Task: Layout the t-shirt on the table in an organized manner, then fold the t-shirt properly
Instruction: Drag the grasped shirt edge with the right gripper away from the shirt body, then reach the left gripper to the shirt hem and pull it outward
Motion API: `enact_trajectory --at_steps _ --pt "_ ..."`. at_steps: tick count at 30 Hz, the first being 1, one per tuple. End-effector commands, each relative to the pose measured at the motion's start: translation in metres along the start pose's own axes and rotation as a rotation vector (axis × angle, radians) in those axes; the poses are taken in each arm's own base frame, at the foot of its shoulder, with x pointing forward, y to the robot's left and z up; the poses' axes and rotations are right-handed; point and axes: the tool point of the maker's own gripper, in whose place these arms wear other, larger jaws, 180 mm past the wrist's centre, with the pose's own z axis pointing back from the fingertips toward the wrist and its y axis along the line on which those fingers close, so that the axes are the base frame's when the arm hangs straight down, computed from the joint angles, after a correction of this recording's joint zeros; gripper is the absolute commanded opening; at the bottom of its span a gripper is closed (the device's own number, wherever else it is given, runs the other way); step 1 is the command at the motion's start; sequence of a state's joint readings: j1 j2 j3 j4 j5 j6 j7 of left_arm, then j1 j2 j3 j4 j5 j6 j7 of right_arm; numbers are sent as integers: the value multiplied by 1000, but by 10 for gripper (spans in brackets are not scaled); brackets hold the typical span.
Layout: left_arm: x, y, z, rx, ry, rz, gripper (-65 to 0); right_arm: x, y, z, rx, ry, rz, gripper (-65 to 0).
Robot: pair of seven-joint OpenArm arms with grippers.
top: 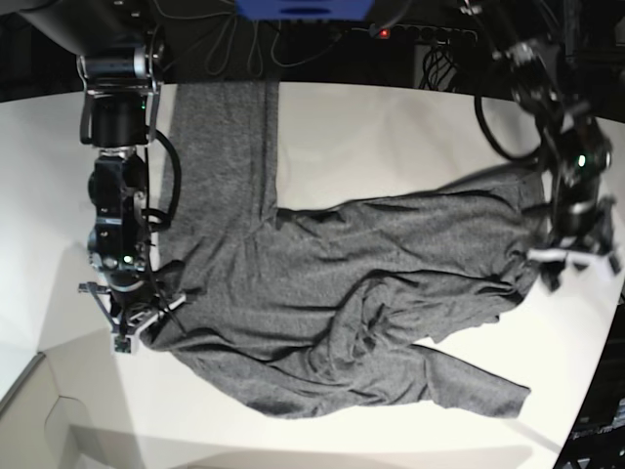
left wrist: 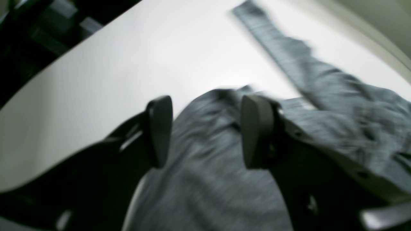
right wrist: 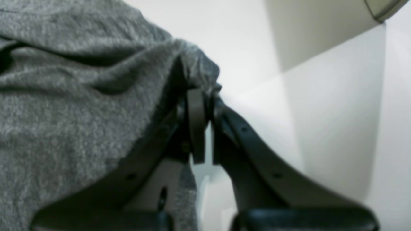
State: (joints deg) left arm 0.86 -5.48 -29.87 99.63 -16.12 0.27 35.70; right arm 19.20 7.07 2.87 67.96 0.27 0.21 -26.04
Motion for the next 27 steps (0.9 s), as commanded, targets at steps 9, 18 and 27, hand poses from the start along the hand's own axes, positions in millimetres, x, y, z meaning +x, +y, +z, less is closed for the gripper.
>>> enact_trajectory --at_steps 9,18,27 --pt "3 -89 -87 -173 103 -125 -318 16 13 2 26 -51 43 -650" --pt "-35 -125 -144 -182 261 -183 -318 2 25 4 52 -28 72 -650" --pt "-67 -132 -150 -194 268 -263 -322 -7 25 5 53 -12 74 -650"
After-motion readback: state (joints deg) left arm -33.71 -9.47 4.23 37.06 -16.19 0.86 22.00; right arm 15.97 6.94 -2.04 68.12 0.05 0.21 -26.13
